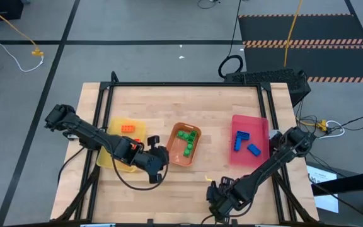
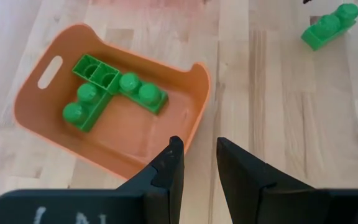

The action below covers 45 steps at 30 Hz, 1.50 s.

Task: Sort & place blocks by color
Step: Put the green game piece into the orange bin

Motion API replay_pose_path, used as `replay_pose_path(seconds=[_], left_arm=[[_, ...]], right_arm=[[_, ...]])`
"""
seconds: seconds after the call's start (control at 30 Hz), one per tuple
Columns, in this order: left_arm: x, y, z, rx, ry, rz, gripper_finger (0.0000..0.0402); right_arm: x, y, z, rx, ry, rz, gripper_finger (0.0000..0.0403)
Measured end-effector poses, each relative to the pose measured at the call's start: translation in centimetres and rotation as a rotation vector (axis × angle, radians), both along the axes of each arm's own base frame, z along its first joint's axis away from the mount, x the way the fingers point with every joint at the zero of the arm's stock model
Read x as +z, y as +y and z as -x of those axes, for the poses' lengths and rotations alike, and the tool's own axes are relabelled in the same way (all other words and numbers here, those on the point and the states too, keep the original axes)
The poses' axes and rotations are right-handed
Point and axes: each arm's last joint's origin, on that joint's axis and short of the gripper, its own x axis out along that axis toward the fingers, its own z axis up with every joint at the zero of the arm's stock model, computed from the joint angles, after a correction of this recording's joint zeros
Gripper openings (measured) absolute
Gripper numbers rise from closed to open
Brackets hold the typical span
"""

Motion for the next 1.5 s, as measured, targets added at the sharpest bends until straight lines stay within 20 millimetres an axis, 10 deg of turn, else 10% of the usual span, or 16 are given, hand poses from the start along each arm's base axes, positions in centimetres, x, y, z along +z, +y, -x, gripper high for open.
replay_pose_path(seconds=[0.8,1.13,1.5], left_arm=[[-2.1,-0.4,0.6,-0.007,0.029,-0.008,0.0097],[-2.1,-0.4,0.6,-0.016,0.024,-0.012,0.0097],[-2.1,-0.1,0.4,-0.031,0.027,-0.031,0.0097]], right_arm=[[-5.6,-0.8,-0.1,-0.009,0.042,0.086,0.0275],[-5.8,-1.6,-0.1,0.095,0.039,0.165,0.0116],[0.8,-7.6,-2.4,0.178,-0.266,0.351,0.0116]])
